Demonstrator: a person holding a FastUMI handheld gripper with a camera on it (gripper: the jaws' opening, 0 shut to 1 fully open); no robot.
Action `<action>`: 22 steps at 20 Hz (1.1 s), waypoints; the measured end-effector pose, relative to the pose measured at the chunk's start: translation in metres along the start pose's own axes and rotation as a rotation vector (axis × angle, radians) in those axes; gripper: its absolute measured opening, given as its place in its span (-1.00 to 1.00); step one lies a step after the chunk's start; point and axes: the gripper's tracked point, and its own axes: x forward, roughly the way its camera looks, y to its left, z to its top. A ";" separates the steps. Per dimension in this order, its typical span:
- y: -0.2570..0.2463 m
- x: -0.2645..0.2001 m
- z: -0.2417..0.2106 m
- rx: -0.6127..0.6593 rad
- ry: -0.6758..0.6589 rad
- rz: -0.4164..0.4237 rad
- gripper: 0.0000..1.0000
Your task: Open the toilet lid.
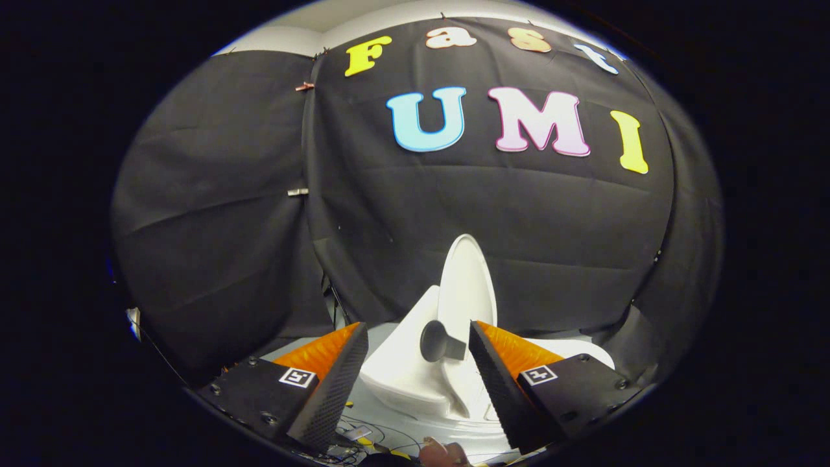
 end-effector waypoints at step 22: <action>-0.278 -0.272 0.106 0.001 -0.350 -0.286 0.98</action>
